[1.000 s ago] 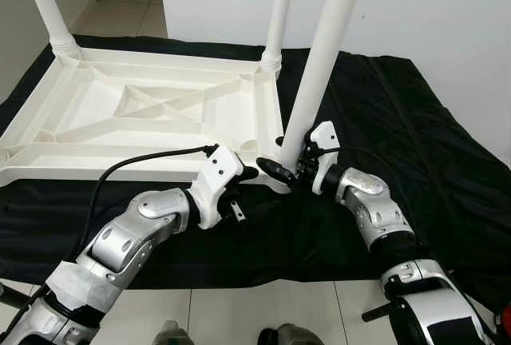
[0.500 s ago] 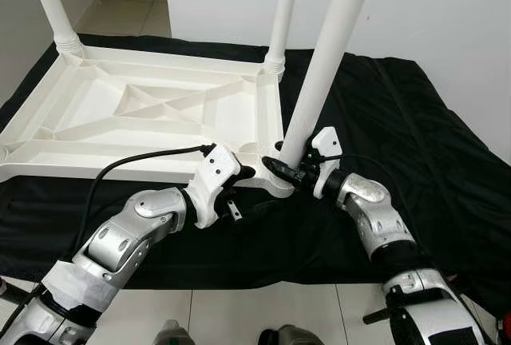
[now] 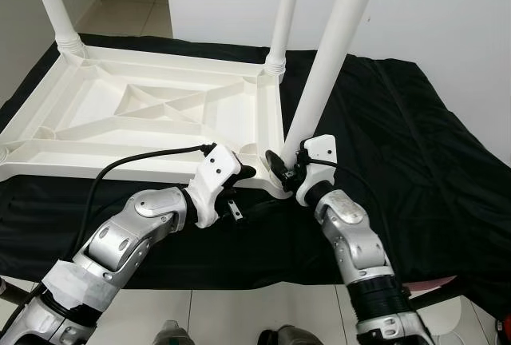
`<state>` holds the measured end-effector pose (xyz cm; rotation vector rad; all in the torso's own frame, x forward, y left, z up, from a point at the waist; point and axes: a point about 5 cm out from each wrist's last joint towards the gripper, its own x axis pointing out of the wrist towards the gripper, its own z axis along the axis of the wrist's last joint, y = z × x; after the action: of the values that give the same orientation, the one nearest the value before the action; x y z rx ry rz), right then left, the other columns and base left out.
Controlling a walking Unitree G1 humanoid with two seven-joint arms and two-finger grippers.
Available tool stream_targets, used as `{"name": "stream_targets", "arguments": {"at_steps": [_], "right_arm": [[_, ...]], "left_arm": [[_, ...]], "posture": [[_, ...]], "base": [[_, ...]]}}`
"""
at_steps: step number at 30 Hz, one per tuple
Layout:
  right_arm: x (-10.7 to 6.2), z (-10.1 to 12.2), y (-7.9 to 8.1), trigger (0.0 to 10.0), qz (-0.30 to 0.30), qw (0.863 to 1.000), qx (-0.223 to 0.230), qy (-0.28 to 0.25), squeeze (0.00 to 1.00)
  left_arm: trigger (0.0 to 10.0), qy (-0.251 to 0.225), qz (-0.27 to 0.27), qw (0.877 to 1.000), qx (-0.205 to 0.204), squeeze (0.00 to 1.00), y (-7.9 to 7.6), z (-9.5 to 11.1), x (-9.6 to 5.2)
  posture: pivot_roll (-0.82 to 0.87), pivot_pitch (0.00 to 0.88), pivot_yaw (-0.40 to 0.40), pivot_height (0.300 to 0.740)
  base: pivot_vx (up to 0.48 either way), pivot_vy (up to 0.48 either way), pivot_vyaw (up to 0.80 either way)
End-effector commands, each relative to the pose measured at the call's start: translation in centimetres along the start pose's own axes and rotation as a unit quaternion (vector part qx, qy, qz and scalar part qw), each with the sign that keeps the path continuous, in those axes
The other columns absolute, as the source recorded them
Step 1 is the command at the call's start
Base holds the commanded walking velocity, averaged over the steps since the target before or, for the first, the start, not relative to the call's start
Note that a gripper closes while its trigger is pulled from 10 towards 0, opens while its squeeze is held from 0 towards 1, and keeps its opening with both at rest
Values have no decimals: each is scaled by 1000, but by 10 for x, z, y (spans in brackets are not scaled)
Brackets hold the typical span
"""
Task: Building children table
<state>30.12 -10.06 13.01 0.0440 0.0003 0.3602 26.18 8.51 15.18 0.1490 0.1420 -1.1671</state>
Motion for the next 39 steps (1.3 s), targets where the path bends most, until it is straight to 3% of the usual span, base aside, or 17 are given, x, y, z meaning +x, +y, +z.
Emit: {"name": "stream_targets", "arguments": {"at_steps": [1,24,25,32,39], "right_arm": [[-8,-13,-9,10000,-34,999,15,36,0],[-23,-10,-14,10000,-68,996,-19,56,0],[-24,-10,-14,10000,-63,996,-12,56,1000],[-28,-6,-18,10000,-44,998,-14,41,1000],[-25,6,-32,10000,-4,1000,-19,12,1000]], "left_arm": [[10000,-3,-81,997,4,0,-8,4,1],[10000,-3,-87,996,7,0,-5,5,2],[10000,-3,-87,996,7,0,-5,5,2],[10000,-4,-85,996,6,0,-6,5,3],[10000,-8,-88,996,1,0,-7,6,4]], "posture": [[76,35,-71,740],[43,46,-64,740],[43,45,-66,740],[43,42,-69,740],[44,61,-71,740]], "base": [[0,0,0],[0,0,0],[0,0,0],[0,0,0],[0,0,0]]}}
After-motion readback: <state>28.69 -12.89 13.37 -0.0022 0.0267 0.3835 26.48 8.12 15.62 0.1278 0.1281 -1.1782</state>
